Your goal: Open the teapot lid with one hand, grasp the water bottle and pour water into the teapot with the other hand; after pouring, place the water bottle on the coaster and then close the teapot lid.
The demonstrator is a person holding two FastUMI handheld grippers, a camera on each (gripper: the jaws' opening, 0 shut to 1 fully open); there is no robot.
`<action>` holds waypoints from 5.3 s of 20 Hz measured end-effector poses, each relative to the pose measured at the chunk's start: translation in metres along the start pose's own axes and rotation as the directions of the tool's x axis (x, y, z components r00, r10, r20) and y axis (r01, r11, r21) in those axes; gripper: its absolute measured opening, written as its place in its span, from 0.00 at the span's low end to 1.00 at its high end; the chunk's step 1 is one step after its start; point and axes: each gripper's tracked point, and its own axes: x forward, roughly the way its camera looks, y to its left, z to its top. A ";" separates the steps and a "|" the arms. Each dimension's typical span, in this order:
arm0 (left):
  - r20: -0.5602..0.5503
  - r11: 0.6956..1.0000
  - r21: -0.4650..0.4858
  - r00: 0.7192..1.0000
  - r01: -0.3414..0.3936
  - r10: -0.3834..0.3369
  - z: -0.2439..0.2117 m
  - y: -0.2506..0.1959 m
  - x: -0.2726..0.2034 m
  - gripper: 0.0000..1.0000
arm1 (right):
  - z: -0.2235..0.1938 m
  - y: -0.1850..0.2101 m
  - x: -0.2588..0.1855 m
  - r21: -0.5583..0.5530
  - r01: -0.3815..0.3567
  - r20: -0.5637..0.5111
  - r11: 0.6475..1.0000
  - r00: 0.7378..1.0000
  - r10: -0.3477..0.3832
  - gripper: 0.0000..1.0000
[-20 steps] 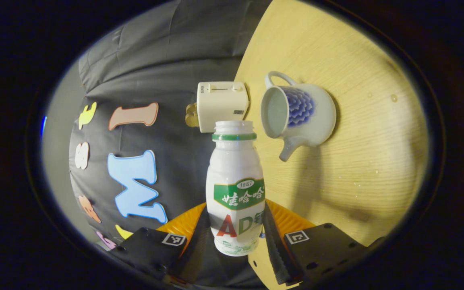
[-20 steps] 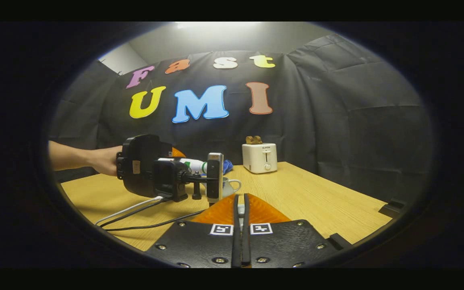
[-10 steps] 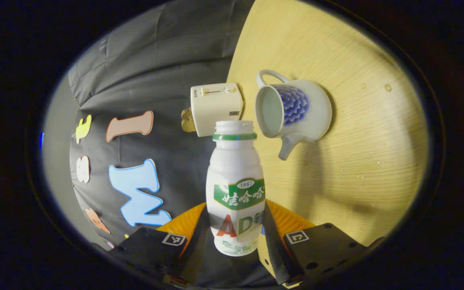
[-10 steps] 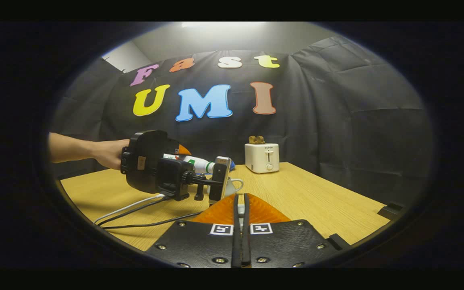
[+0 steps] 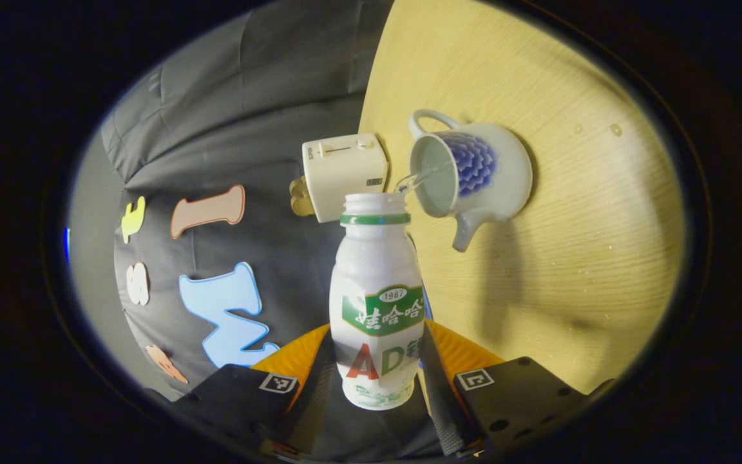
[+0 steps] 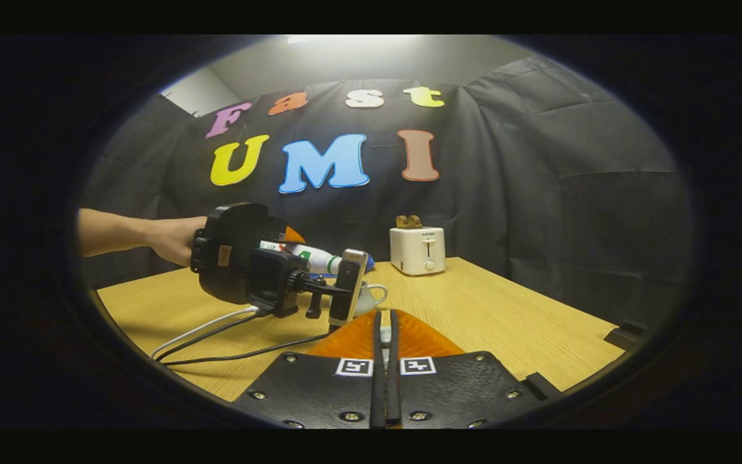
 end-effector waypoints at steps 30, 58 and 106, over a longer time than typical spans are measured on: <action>0.010 0.986 0.166 1.000 -0.008 0.007 0.010 0.006 -0.006 0.81 | 0.004 -0.002 0.001 0.007 0.007 0.007 1.000 1.000 -0.007 0.01; 0.006 0.953 0.301 1.000 -0.017 0.016 0.017 0.013 -0.010 0.75 | -0.010 -0.010 0.000 0.069 0.013 -0.046 0.998 0.999 -0.010 0.01; 0.033 0.141 -0.990 0.981 0.006 0.194 -0.107 -0.008 -0.051 0.75 | 0.027 0.047 0.119 -0.010 -0.073 -0.073 0.997 0.995 0.072 0.01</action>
